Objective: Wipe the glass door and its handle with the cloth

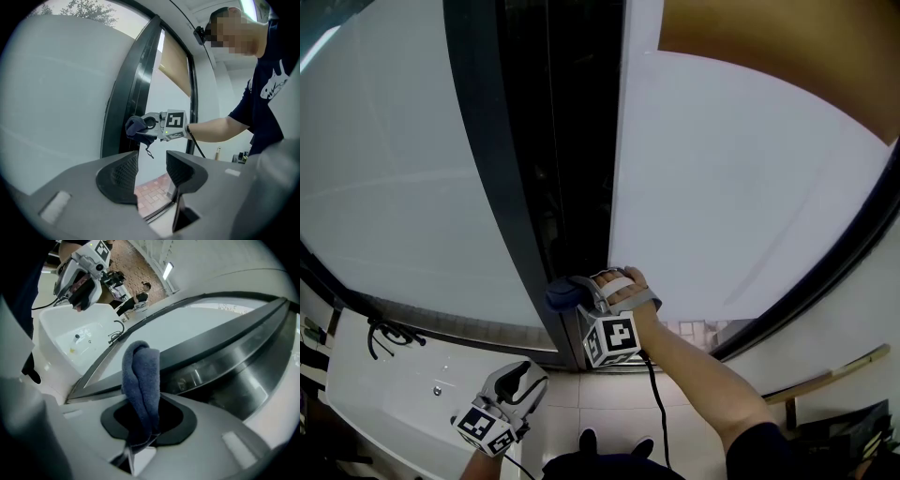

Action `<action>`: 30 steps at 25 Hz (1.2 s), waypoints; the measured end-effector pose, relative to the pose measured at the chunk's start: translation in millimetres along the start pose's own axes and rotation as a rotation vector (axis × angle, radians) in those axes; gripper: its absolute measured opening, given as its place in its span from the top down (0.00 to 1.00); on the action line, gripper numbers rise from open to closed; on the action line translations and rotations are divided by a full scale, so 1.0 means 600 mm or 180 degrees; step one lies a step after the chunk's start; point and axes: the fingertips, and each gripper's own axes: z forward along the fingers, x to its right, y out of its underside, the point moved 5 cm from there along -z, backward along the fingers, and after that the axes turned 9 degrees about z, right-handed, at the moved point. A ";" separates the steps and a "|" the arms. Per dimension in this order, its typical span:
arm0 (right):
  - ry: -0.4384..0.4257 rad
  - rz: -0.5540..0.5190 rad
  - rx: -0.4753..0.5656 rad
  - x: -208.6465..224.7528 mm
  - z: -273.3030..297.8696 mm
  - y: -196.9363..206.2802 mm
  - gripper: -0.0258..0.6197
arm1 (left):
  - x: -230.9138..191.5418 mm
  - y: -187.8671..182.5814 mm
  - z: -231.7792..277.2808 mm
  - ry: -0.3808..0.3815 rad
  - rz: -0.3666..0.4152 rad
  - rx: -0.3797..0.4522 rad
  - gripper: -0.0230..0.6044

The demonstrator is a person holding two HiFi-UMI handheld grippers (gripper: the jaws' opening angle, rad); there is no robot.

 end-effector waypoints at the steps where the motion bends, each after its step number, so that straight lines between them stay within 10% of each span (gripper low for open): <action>1: -0.0034 0.0036 -0.0020 -0.002 0.002 0.002 0.84 | -0.001 0.001 0.000 -0.0008 -0.0008 -0.0006 0.67; 30: 0.0025 0.0549 -0.0254 0.011 -0.097 0.111 0.84 | 0.037 -0.022 0.040 0.0192 0.0047 0.0047 0.67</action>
